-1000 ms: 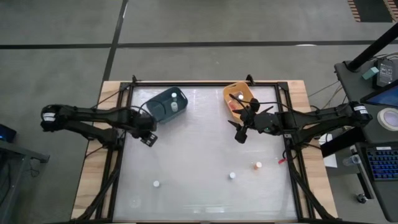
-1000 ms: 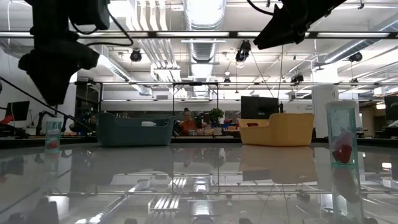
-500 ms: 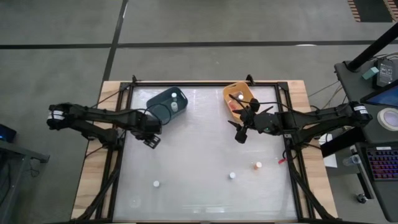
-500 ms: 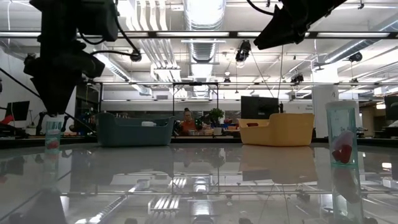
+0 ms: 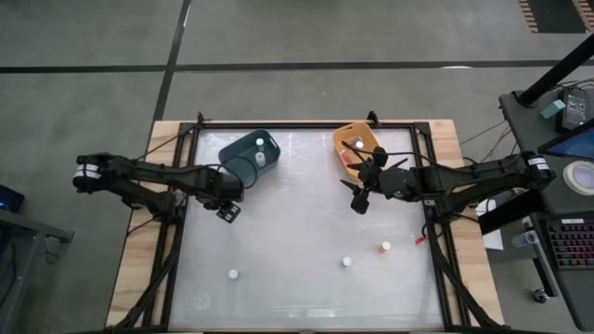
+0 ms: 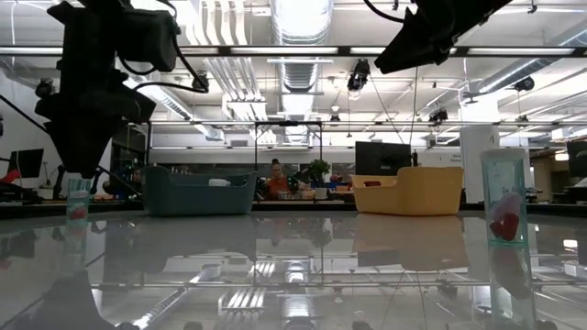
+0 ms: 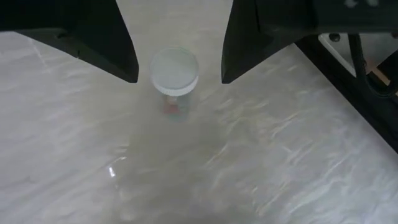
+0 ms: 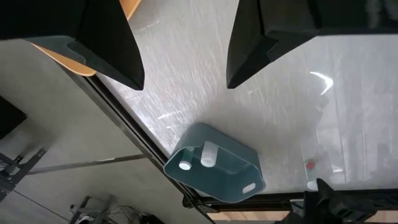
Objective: Pick and place medicine bottles into bin by pill shape (circle, oval)
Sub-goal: Put the blue capsule bottle into the yellow bin
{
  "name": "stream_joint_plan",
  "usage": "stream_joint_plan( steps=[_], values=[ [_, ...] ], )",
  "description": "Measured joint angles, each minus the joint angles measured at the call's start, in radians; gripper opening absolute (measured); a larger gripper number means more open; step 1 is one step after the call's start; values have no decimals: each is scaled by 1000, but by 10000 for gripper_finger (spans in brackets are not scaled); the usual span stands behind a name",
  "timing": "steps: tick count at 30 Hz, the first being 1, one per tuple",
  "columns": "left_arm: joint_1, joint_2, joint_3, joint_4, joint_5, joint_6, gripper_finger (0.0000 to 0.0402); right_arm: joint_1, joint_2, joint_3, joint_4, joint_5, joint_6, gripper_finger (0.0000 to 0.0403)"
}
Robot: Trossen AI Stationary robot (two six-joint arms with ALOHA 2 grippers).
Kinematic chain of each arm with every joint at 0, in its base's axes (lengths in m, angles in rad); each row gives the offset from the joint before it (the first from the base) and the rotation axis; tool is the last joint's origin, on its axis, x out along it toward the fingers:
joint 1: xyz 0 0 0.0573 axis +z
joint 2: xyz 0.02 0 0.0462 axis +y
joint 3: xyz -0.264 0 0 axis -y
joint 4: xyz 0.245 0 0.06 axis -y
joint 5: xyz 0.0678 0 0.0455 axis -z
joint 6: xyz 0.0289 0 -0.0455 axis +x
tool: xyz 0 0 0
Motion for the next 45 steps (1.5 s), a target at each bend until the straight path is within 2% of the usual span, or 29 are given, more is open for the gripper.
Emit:
stream_joint_plan(
  steps=[10, 22, 29, 33, 38, 41, 45],
  values=[
    [-8, 45, 0, 18, -3, 26, 209, 0, 0, 0, -1, -3, 0, 221],
    [-18, 50, 0, 26, 17, 31, 105, 0, 0, 0, -2, -3, 0, 221],
    [-19, 48, 4, 21, 18, 39, 95, 0, 0, 0, -2, -3, 0, 221],
    [-21, 48, 68, 24, 19, 77, 95, 0, 0, 0, -2, -3, 1, 221],
    [-39, 52, 229, 32, 20, 168, 95, 0, 3, 0, -1, -14, 8, 221],
    [-50, 71, 329, 52, 19, 256, 95, 0, 15, 0, 2, -93, 12, 221],
    [-58, 108, 416, 167, 18, 419, 95, 0, 51, 0, 40, -175, 7, 221]
  ],
)
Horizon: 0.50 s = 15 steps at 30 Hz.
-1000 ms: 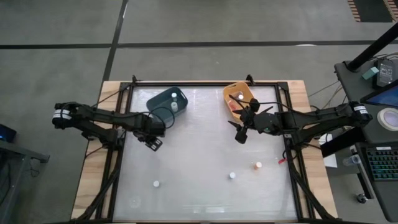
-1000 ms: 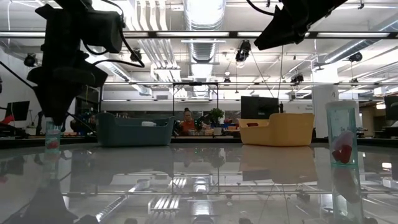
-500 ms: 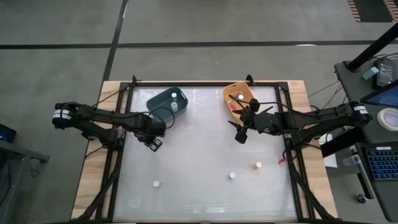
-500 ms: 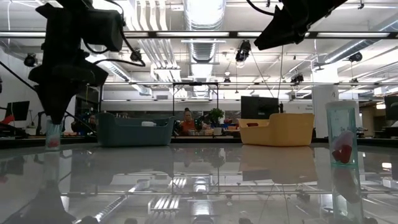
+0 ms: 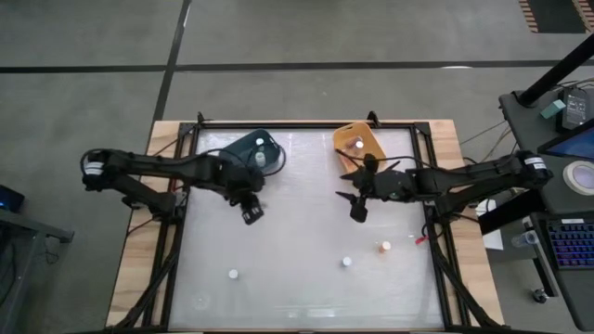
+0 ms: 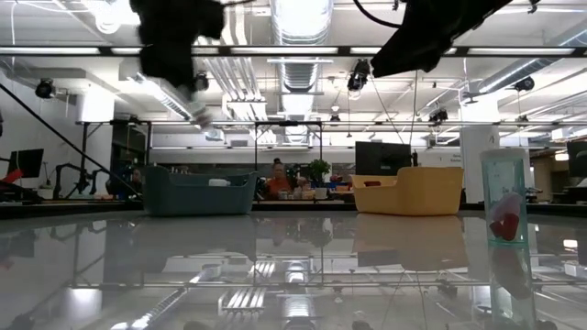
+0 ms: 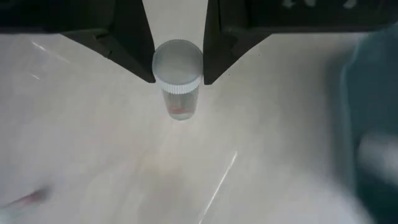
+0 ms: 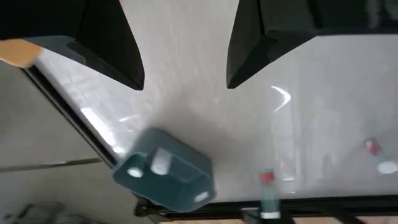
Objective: Pick and place medicine bottles into bin by pill shape (circle, oval)
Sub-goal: Put the blue capsule bottle into the yellow bin
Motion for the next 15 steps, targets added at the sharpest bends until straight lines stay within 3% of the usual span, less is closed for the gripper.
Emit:
stream_joint_plan(
  steps=[9, 15],
  values=[
    [-6, 106, 28, 331, 0, 326, 95, 0, 113, 8, 145, -112, -74, 221],
    [-7, 190, 27, 489, 0, 470, 95, 0, 195, 40, 171, -117, -73, 221]
  ],
)
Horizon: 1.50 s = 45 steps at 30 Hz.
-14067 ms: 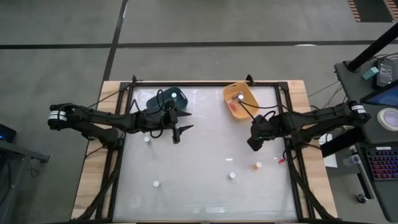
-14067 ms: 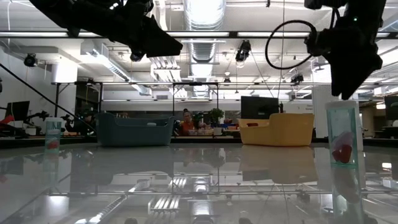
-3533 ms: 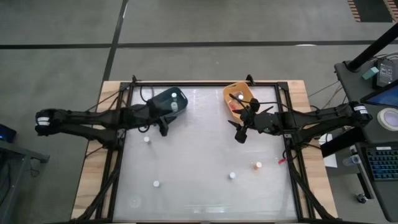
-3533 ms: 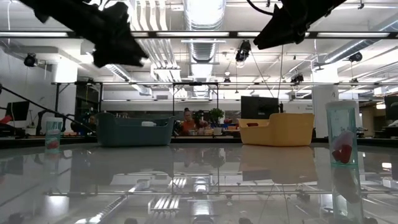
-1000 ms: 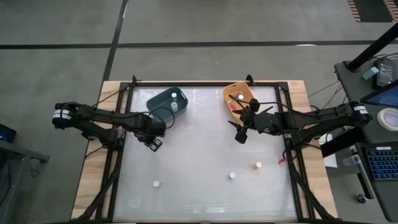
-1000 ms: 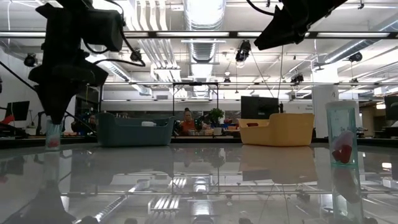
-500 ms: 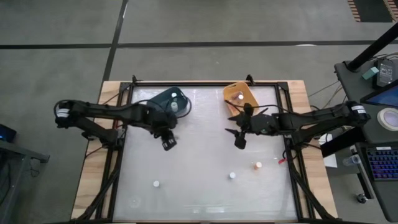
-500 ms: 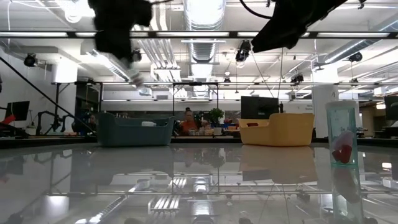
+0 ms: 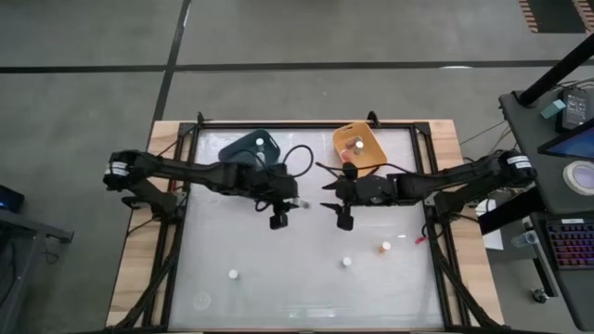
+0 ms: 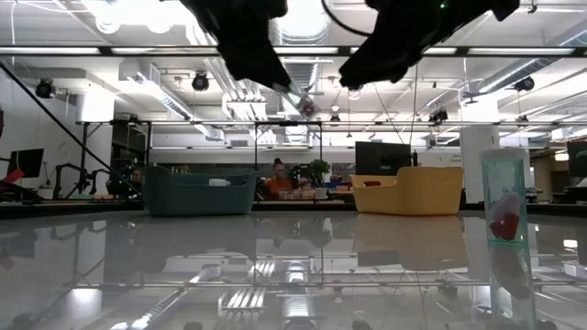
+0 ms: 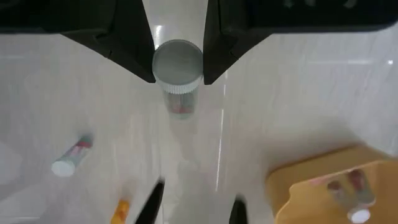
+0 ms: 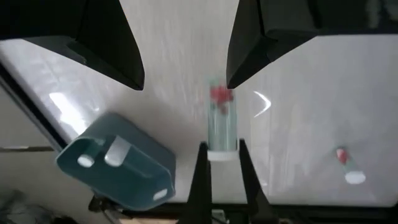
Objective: Pick and place medicine bottles into bin by pill shape (circle, oval)
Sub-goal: Put the blue capsule bottle into the yellow bin
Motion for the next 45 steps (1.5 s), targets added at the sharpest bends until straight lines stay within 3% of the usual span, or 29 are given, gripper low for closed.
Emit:
stream_joint_plan(
  steps=[9, 22, 27, 38, 45],
  values=[
    [1, 59, 0, 102, -34, 67, 95, 0, 73, 11, 4, -68, 33, 221],
    [0, 62, 0, 179, -51, 77, 95, 0, 140, 73, 5, -70, 12, 218],
    [-1, 61, 0, 179, -50, 77, 95, 0, 148, 82, 2, -67, 5, 190],
    [-5, 60, 0, 179, -44, 86, 96, -1, 141, 82, -1, -63, -1, 85],
    [-5, 50, -1, 177, -46, 88, 118, -1, 139, 83, 2, -67, -9, 86]
  ],
)
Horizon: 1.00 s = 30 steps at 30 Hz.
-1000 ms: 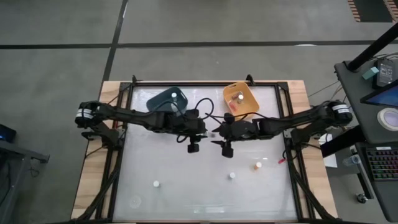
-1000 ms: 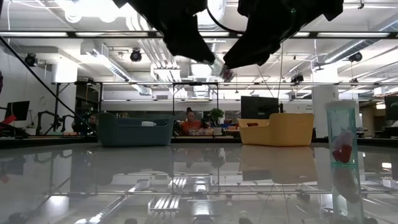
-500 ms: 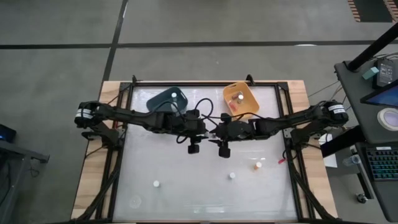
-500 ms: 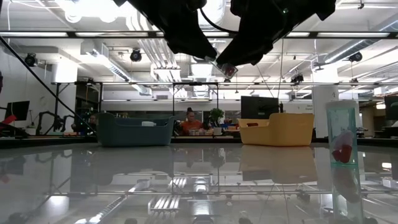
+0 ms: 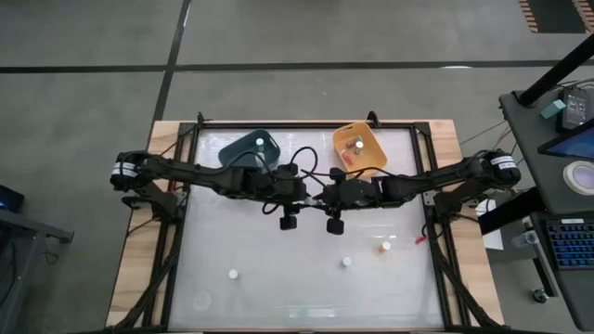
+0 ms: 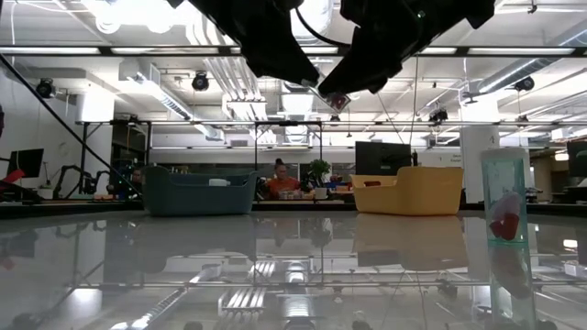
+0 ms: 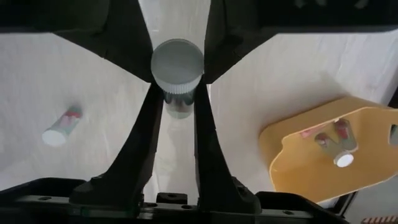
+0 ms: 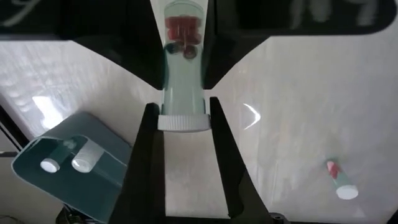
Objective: Pick and place medicine bottles into bin by pill shape (circle, oval)
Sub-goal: Put the blue capsule bottle into the yellow bin
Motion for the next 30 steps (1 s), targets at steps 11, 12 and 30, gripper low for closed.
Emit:
stream_joint_plan(
  steps=[11, 12, 30],
  values=[
    [-5, -100, -62, 23, -9, 64, 190, 1, -87, -82, -38, 58, 0, 95],
    [-5, -111, -86, 52, -9, 65, 190, 1, -109, -106, -6, 59, 7, 95],
    [-5, -25, -403, 1027, 3, 5, 192, 3, -255, -535, 1000, 45, 2, 96]
  ],
)
